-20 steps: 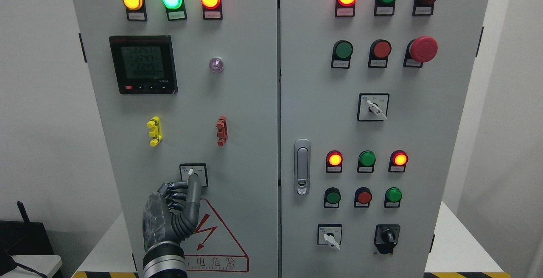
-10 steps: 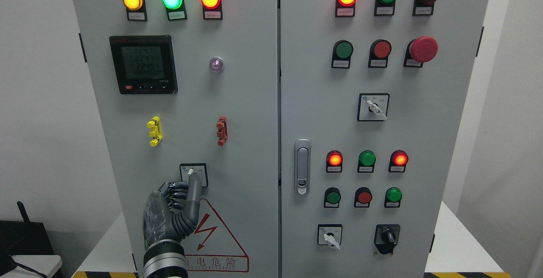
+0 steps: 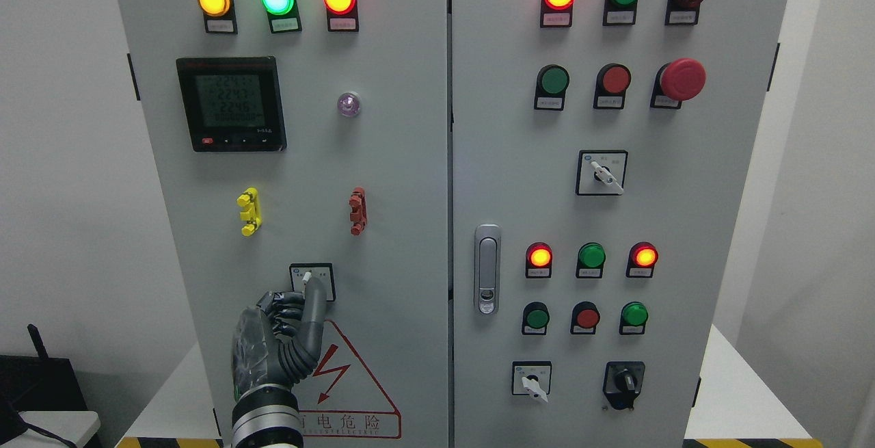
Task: Turn on light switch 1
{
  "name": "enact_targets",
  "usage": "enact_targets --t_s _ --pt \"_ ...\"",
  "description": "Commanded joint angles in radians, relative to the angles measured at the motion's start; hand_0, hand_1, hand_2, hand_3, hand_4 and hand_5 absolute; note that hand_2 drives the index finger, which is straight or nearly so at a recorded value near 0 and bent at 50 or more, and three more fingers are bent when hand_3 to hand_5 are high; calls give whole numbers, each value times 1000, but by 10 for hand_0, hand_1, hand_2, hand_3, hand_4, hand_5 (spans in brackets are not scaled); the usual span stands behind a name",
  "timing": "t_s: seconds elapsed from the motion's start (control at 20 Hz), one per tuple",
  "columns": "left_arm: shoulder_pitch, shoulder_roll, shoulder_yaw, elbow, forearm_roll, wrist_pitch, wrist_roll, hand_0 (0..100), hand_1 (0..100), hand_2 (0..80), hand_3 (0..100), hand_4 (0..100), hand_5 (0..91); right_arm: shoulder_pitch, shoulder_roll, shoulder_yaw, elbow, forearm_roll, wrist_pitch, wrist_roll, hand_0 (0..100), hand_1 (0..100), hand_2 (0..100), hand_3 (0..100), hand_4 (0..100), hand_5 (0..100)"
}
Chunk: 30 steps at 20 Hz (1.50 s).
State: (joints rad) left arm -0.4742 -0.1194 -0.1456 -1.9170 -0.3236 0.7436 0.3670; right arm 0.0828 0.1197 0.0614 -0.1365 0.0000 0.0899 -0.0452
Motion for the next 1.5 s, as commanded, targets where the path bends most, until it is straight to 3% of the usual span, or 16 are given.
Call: enact_targets --t_s 0.0,0.8,1.45 --pt "-3 1 0 1 0 0 0 336 277 411 694 802 853 0 0 0 0 -18 1 1 120 389 0 0 0 0" --pt "-11 1 0 21 -2 0 0 300 336 407 691 802 853 0 0 0 0 -18 1 1 120 389 0 0 0 0" --pt "-18 1 0 32 0 0 0 374 336 411 692 805 853 0 0 0 0 -18 1 1 120 389 0 0 0 0"
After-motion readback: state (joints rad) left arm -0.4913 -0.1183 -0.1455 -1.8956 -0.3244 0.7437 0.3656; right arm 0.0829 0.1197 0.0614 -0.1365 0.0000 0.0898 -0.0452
